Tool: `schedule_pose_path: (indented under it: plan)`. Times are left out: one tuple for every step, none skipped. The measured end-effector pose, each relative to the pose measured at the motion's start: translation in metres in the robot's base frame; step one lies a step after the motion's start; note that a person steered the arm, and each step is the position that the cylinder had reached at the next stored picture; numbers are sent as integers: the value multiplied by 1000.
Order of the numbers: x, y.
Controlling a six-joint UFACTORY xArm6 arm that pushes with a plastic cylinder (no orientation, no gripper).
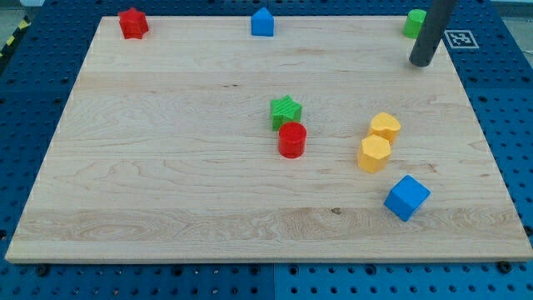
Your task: Move your arm to the center right
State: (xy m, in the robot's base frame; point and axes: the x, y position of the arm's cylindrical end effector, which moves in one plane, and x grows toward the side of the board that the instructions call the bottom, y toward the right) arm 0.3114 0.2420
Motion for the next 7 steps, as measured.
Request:
schedule_pose_path:
  plan:
    - [0,0]
    - [0,0]
    - [23,-1]
    - [67,1]
    - [124,1]
    - [170,-1]
    - [174,-28]
